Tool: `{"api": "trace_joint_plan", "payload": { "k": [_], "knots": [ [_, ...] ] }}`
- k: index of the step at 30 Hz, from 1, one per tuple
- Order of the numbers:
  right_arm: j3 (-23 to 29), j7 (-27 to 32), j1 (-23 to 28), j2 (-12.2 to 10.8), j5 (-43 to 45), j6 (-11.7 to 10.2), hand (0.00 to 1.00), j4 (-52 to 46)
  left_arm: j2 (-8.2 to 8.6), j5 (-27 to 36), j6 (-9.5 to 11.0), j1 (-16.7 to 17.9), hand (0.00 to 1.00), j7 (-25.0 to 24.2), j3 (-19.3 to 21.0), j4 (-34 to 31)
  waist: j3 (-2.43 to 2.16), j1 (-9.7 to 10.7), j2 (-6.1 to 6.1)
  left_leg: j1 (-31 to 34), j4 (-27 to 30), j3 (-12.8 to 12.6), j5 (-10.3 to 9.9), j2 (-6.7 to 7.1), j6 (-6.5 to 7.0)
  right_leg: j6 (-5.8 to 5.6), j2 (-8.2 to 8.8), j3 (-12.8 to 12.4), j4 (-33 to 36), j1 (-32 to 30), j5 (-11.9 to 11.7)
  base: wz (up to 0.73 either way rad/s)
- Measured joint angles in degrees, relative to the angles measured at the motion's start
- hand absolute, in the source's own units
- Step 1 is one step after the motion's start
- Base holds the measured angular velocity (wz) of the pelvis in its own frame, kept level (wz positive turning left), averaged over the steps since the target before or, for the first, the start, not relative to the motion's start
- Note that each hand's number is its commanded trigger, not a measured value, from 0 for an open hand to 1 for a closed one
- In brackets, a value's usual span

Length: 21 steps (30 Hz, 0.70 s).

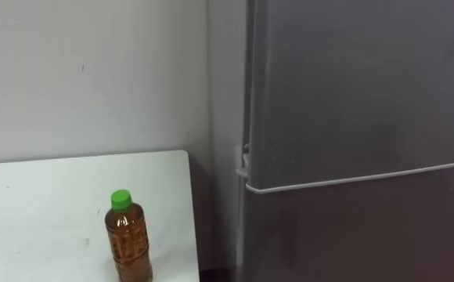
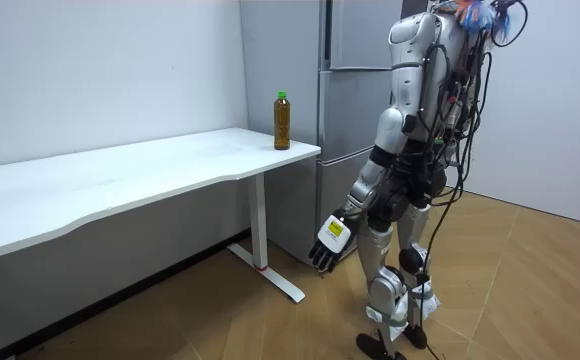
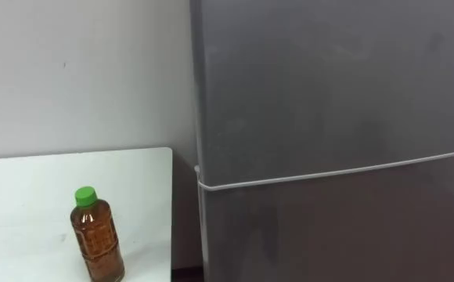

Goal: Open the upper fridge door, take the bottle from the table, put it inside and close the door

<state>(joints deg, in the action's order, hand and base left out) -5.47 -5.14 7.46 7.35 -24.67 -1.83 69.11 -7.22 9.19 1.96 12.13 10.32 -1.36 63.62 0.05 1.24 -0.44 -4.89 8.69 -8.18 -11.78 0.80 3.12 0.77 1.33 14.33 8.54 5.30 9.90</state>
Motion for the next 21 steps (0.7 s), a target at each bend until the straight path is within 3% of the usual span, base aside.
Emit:
{"api": "trace_joint_plan", "payload": {
  "k": [4, 21],
  "knots": [
    [-0.08, 0.11, -0.10, 0.00, -0.01, 0.07, 0.00, 0.10, 0.02, -2.66, -0.05, 0.46, 0.00, 0.91, 0.03, 0.11, 0.08, -0.15, 0.06, -0.04, -0.03, 0.17, -0.01, 0.03, 0.00, 0.00, -0.02, -0.14, -0.20, -0.10, 0.03, 0.02],
    [0.01, 0.18, -0.11, -0.19, 0.18, 0.06, 0.00, 0.00, 0.01, -2.54, -0.11, 0.74, 0.00, 2.78, 0.04, -0.06, 0.19, 0.02, -0.29, 0.20, -0.10, 0.47, -0.08, 0.06, -0.11, 0.00, -0.19, -0.13, -0.83, -0.05, 0.01, 0.00]
  ]
}}
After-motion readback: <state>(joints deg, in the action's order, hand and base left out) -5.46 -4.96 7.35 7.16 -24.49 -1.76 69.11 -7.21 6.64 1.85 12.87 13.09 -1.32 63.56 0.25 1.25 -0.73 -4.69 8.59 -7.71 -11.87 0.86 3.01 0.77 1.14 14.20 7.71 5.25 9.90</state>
